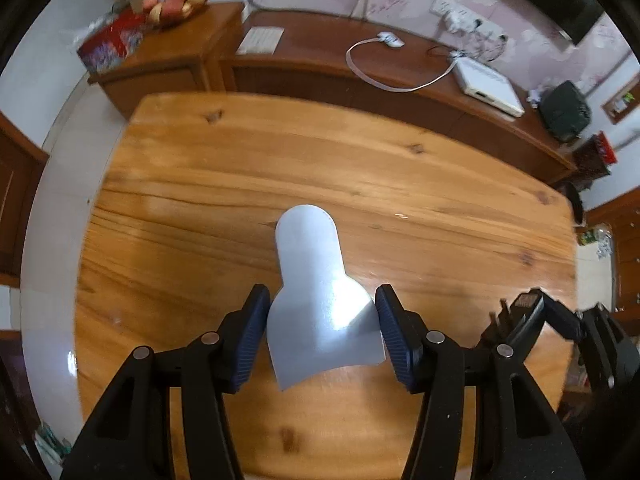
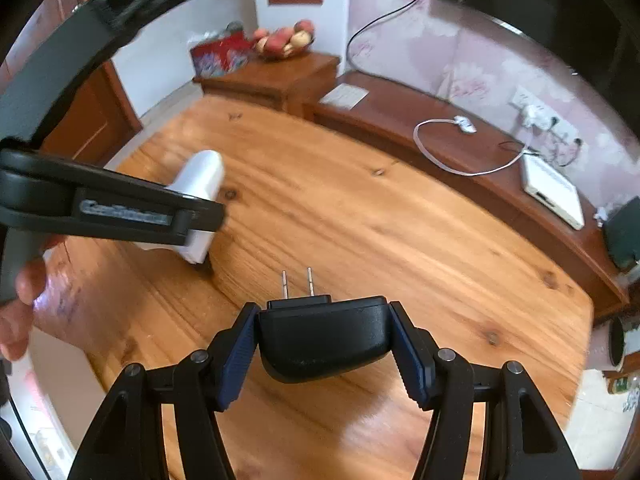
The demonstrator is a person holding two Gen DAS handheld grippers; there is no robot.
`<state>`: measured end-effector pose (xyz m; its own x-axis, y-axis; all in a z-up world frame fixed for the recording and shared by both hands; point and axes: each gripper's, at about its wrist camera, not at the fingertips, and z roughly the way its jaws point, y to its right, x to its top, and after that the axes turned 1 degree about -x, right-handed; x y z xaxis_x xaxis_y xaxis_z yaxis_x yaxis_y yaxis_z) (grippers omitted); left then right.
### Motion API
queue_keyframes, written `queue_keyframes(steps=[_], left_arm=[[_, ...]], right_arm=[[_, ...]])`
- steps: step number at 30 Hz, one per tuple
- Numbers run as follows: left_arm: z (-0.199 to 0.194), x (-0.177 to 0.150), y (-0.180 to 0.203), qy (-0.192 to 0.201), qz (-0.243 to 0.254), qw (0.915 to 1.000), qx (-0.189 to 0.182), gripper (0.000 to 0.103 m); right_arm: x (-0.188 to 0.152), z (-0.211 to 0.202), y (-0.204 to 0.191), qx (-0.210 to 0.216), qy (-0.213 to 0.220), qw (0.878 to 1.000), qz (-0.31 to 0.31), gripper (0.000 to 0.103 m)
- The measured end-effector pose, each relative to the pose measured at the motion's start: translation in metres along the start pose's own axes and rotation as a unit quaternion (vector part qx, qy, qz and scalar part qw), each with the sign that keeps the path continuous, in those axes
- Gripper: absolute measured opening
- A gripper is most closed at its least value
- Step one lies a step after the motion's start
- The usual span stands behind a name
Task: Organize rigid objects
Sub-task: 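Grasp the white clip with the left tool while the right tool grasps the black charger, then carry the white clip and black charger over the white tray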
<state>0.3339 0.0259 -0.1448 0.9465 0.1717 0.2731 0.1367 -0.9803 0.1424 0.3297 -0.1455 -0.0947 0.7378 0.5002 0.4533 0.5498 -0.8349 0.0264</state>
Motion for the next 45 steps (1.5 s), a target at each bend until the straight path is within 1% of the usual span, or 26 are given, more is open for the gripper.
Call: queue_keyframes(steps=[3,5,9,12,13,18,20,22,23,26,28,32,34,39,43,45], left_arm=[[-0.04,-0.014,0.008,0.017,0.029,0.9994,-0.01,0.058],[-0.06,-0.026,0.013,0.024,0.047,0.9985,-0.013,0.058],[-0.107,-0.064,0.016,0.035,0.085,0.9954,-0.027,0.058],[-0.132,-0.089,0.015,0.039,0.101,0.9935,-0.033,0.058],[-0.141,-0.102,0.011,0.04,0.108,0.9927,-0.035,0.058],[-0.163,-0.15,-0.001,0.042,0.123,0.9904,-0.047,0.058],[-0.163,-0.173,-0.009,0.035,0.126,0.9897,-0.057,0.058],[-0.159,-0.189,-0.014,0.027,0.124,0.9899,-0.063,0.058],[-0.155,-0.199,-0.016,0.022,0.124,0.99,-0.064,0.058],[-0.138,-0.229,-0.023,0.014,0.12,0.9905,-0.066,0.058],[-0.132,-0.248,-0.029,0.01,0.113,0.9906,-0.075,0.058],[-0.115,-0.276,-0.036,0.003,0.101,0.9914,-0.083,0.058],[-0.11,-0.288,-0.037,0.001,0.103,0.9915,-0.08,0.058],[-0.1,-0.303,-0.033,-0.002,0.134,0.9892,-0.06,0.058],[-0.09,-0.308,-0.034,-0.001,0.143,0.9882,-0.055,0.059],[-0.086,-0.307,-0.034,0.004,0.144,0.9883,-0.049,0.059]], right_arm=[[-0.005,-0.032,0.009,-0.004,0.022,1.0,0.019,0.064],[-0.011,-0.053,0.011,-0.006,0.033,0.999,0.033,0.064],[-0.033,-0.102,0.007,-0.007,0.057,0.996,0.065,0.064],[-0.057,-0.138,-0.005,-0.012,0.067,0.994,0.091,0.064],[-0.063,-0.144,-0.007,-0.013,0.069,0.993,0.096,0.064],[-0.106,-0.187,-0.044,-0.012,0.079,0.99,0.117,0.064],[-0.12,-0.196,-0.056,-0.007,0.078,0.989,0.127,0.064],[-0.137,-0.202,-0.071,0.005,0.079,0.987,0.138,0.064],[-0.146,-0.203,-0.079,0.013,0.079,0.986,0.143,0.064],[-0.167,-0.202,-0.099,0.02,0.077,0.985,0.156,0.064],[-0.177,-0.197,-0.109,0.025,0.075,0.983,0.164,0.064],[-0.187,-0.18,-0.124,0.04,0.061,0.983,0.171,0.064],[-0.186,-0.164,-0.127,0.042,0.042,0.982,0.177,0.064],[-0.181,-0.125,-0.128,0.031,-0.013,0.98,0.195,0.064],[-0.176,-0.097,-0.132,0.003,-0.052,0.981,0.188,0.064],[-0.175,-0.089,-0.134,-0.001,-0.065,0.981,0.184,0.064]])
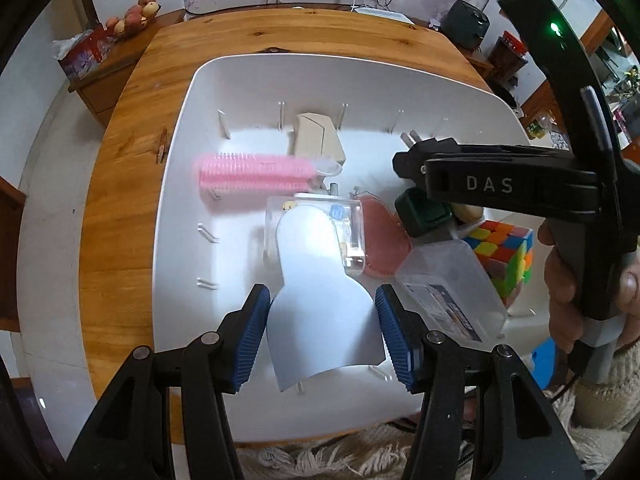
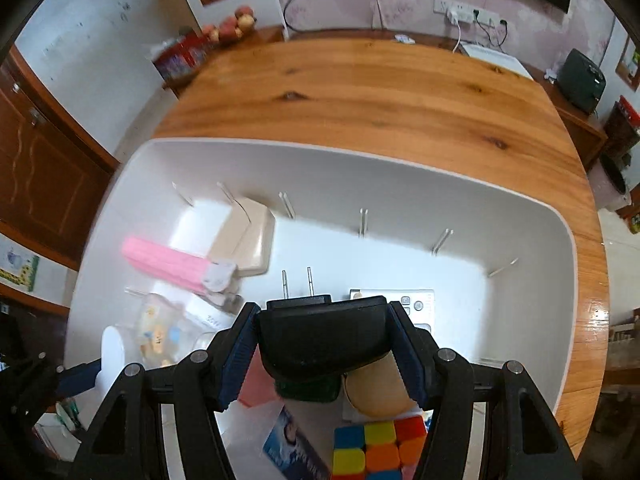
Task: Organize rigid objects
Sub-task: 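Carry the white clip and black charger over the white tray, then release the black charger with the right tool while the left tool releases the white clip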
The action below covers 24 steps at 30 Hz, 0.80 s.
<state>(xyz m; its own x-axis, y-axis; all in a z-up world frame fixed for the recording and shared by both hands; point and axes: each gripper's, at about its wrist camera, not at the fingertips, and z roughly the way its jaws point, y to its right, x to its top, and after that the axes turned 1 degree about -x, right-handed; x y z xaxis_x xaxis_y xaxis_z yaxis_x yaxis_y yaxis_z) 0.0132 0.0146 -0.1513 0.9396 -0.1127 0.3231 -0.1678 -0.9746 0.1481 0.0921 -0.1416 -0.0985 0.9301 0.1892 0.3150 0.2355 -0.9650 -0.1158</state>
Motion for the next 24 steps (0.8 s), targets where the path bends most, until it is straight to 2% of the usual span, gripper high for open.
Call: queue_keyframes(steps=[6,8,10,18,24], left_arm=[[0.013,-0.002,0.0,-0.002,-0.004,1.0,0.006,0.059],[0.012,-0.004,0.001,0.006,0.001,0.9999,0.01,0.061],[0.01,-0.005,0.003,0.015,0.006,0.9998,0.013,0.068],[-0.011,-0.009,0.011,0.055,0.024,0.9973,0.042,0.068],[-0.026,-0.009,0.016,0.08,0.036,0.9947,0.055,0.068]], right_arm=[[-0.001,0.002,0.002,0.025,-0.006,1.0,0.005,0.065],[-0.002,-0.006,0.003,0.032,0.003,0.999,0.006,0.065],[-0.004,-0.015,0.002,0.032,0.016,0.999,0.003,0.065],[-0.021,-0.061,-0.016,0.018,0.074,0.997,-0.032,0.07],[-0.033,-0.084,-0.017,0.013,0.093,0.995,-0.031,0.07]])
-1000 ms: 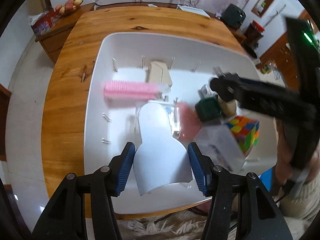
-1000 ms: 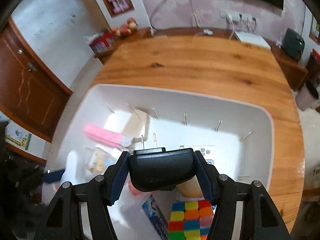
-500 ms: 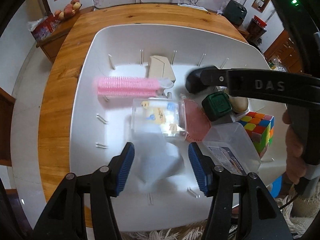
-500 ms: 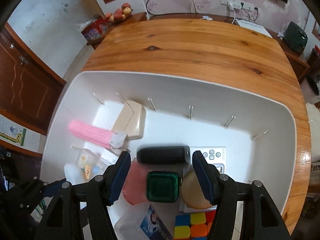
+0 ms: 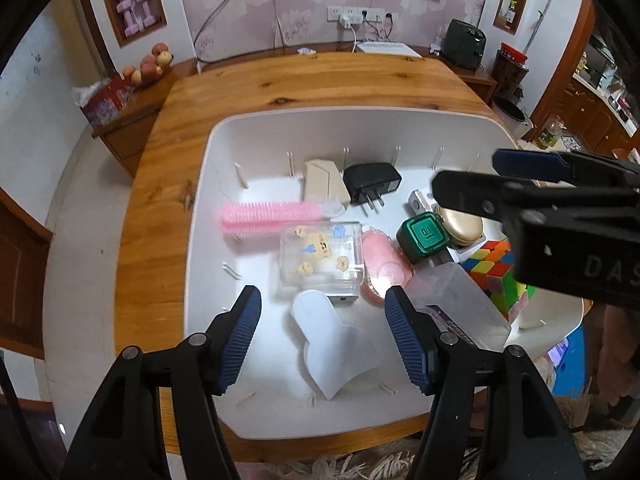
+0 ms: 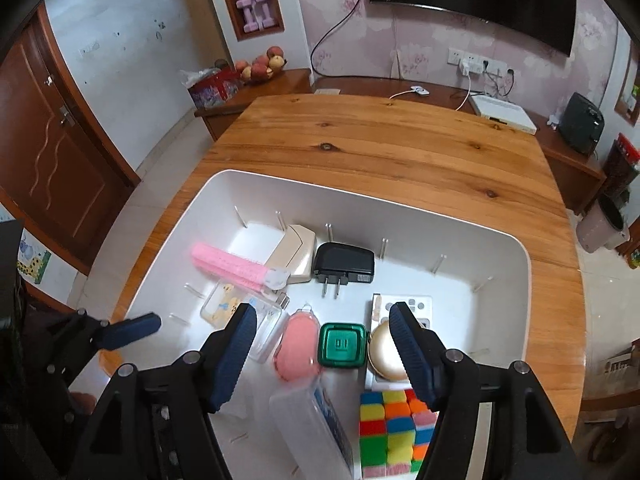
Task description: Organize rigid objects
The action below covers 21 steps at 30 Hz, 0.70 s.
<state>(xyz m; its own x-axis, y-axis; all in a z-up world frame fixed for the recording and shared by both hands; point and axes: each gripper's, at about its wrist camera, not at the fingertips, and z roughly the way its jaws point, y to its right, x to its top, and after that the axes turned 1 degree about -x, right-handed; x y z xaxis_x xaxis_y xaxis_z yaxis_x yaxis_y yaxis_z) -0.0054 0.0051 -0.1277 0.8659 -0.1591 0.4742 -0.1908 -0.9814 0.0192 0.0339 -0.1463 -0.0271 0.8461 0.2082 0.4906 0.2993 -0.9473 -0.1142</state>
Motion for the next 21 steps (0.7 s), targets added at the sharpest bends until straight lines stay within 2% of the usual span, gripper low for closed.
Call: queue_keyframes(steps=[7,10,15,17,21], left_arm=[[-0.021,0.007,0.004,0.031,0.013,0.9993,0.017,0.068],[-0.03,0.011,0.005,0.041,0.019,0.9988,0.02,0.076],[-0.051,0.018,0.007,0.057,0.024,0.9978,0.023,0.079],[-0.057,0.021,0.006,0.056,0.018,0.9981,0.018,0.083],[-0.067,0.026,0.009,0.049,0.002,0.9987,0.014,0.083]], right_arm=[[-0.009,-0.023,0.003,-0.012,0.013,1.0,0.009,0.07],[-0.014,-0.033,0.005,-0.019,0.017,1.0,0.013,0.07],[-0.021,-0.054,0.005,-0.028,0.023,0.999,0.019,0.07],[-0.024,-0.062,0.004,-0.03,0.028,0.999,0.021,0.07],[-0.028,-0.081,0.004,-0.035,0.041,0.998,0.036,0.07]])
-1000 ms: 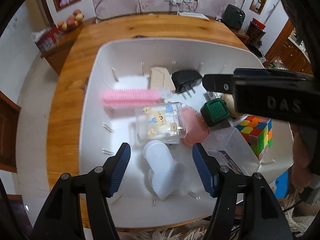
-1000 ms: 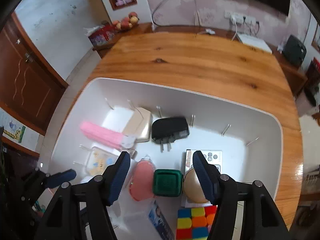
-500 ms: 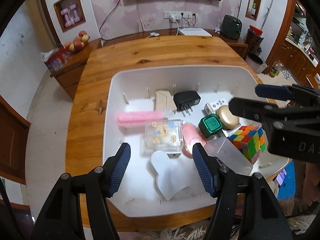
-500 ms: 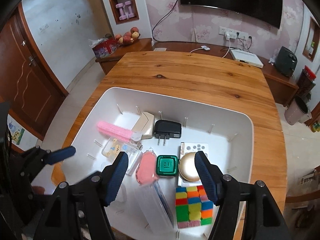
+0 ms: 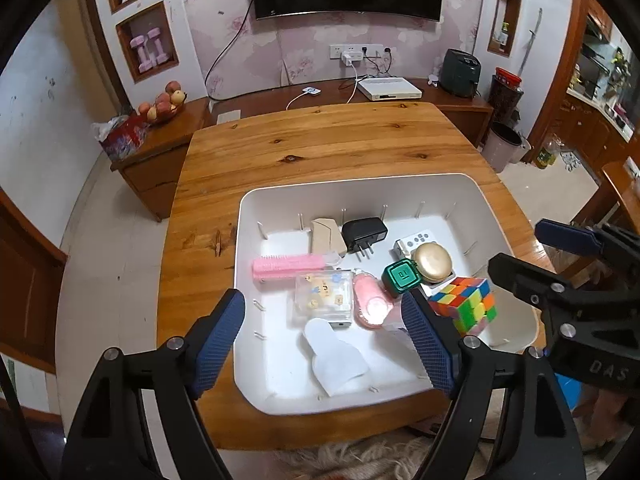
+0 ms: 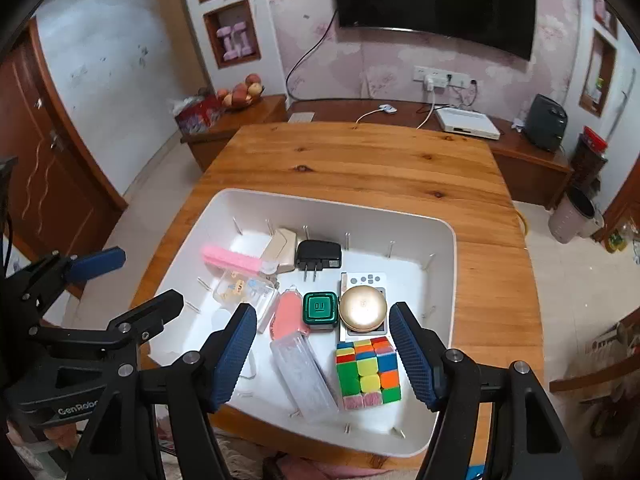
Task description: Organize rigid objects
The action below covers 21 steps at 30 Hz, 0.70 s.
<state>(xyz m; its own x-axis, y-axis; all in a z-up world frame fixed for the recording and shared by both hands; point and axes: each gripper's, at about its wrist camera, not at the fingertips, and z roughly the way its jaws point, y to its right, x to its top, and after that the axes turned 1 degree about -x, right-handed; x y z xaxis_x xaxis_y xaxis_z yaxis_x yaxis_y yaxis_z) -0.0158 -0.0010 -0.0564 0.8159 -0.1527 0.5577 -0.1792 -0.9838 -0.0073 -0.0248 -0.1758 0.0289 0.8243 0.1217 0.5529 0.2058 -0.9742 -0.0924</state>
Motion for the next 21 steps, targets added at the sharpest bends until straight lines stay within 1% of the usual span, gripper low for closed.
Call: queue_keyframes(steps=[2,4,7,9,12,15,21], left_arm=[[-0.004,0.0,0.002,0.003,-0.009,0.9999,-0.003,0.083],[-0.008,-0.002,0.002,0.008,-0.018,0.9998,-0.002,0.083],[-0.012,-0.003,0.005,0.015,-0.029,0.9995,0.0,0.083],[-0.015,-0.004,0.007,0.018,-0.033,0.9993,-0.001,0.083],[-0.017,-0.003,0.008,0.02,-0.038,0.9991,-0.002,0.083],[-0.022,-0.004,0.007,0.031,-0.048,0.9983,0.009,0.083],[-0.028,-0.005,0.011,0.044,-0.046,0.9977,0.022,0.083]], right_arm=[[-0.001,-0.01,0.001,-0.006,0.011,1.0,0.009,0.071],[-0.003,-0.022,0.001,-0.023,0.028,0.999,0.016,0.081],[-0.008,-0.035,-0.003,-0.058,0.054,0.997,0.014,0.081],[-0.01,-0.041,-0.004,-0.071,0.064,0.995,0.011,0.081],[-0.012,-0.047,-0.004,-0.075,0.073,0.994,0.014,0.081],[-0.012,-0.052,-0.002,-0.083,0.083,0.993,0.02,0.081],[-0.012,-0.055,0.0,-0.086,0.093,0.992,0.025,0.081]])
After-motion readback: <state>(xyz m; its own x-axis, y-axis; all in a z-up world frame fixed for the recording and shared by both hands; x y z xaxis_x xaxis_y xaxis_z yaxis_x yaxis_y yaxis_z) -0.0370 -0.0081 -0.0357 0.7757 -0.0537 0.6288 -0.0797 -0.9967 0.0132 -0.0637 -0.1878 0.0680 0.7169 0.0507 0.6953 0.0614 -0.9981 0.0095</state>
